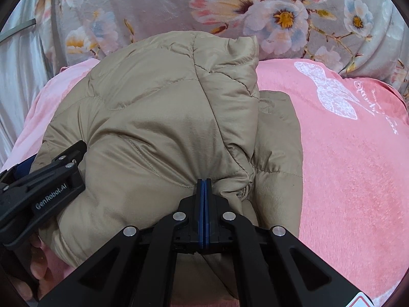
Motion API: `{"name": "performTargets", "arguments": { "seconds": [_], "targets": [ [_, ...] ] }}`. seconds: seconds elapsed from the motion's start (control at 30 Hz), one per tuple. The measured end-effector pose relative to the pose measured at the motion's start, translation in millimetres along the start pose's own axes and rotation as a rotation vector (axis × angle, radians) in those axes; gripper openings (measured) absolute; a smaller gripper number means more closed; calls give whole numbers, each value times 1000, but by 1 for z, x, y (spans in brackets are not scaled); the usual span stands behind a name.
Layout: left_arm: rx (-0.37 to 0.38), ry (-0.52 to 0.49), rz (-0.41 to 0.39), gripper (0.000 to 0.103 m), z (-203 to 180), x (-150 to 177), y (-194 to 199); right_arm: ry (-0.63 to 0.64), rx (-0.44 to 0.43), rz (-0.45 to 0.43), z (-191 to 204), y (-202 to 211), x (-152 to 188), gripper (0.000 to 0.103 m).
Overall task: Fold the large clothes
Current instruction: 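Lower the folded jacket onto the blanket and press it with both tools, then open both tools and pull them back from the folded jacket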
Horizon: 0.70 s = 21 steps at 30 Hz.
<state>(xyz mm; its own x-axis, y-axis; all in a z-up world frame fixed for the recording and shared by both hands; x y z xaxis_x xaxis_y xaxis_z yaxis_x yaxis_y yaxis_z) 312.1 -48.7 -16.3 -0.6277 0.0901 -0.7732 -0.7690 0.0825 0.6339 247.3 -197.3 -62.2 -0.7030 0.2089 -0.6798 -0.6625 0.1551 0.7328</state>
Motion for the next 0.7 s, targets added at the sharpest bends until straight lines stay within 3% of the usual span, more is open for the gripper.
{"name": "performTargets", "arguments": {
  "seconds": [0.1, 0.2, 0.27, 0.3, 0.33, 0.4, 0.57, 0.7],
  "targets": [
    [-3, 7, -38, 87, 0, 3, 2, -11, -8, -8, -1, 1, 0, 0],
    [32, 66, -48, 97, 12, 4, 4, -22, -10, -27, -4, 7, 1, 1],
    [54, 111, -43, 97, 22, 9, 17, -23, 14, -36, -8, 24, 5, 11],
    [59, 115, -44, 97, 23, 13, 25, -28, 15, -44, -9, 34, 9, 28],
    [64, 98, -50, 97, 24, 20, 41, -33, 18, -75, -12, 53, 18, 55],
    [66, 47, -71, 98, 21, 37, 70, -21, 42, -137, -18, 84, 36, 68],
    [55, -65, -59, 98, 6, 89, 121, 28, 68, -38, -25, 112, 92, 71],
    [75, -76, -22, 98, 0, 115, 142, -33, 59, 5, -37, 130, 113, 80]
  ]
}}
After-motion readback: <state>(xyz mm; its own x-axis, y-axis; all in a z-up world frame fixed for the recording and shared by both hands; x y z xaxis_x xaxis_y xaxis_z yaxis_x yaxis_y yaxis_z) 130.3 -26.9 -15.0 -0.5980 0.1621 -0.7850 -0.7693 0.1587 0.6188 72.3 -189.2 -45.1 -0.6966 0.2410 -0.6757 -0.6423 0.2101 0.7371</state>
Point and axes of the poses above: each gripper's, at about its wrist camera, not at the fingertips, and y roughly against the way its jaws point, z to its left, x to its underside, the point moved 2 cm from there along -y, roughly the way its jaws point, and after that the axes turned 4 degrees about x, right-handed, at the moved point
